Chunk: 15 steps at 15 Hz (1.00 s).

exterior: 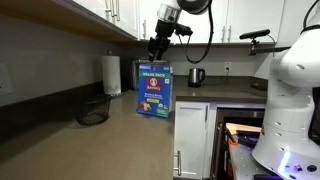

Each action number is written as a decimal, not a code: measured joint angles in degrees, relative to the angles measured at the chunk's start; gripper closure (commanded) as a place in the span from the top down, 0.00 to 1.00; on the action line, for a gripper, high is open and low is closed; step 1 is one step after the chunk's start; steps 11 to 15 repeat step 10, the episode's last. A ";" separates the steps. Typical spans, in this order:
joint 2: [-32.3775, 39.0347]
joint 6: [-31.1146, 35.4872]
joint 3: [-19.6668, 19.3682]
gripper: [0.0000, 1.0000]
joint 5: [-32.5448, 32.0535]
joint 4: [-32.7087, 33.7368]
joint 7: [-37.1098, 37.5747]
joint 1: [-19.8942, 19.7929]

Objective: Put the blue sachet in the box

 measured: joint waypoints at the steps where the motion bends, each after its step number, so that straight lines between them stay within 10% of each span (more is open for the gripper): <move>1: -0.38 -0.55 0.04 1.00 0.04 -0.01 0.00 0.48; 15: -4.11 -7.28 -0.49 1.00 3.40 -0.78 -1.35 7.45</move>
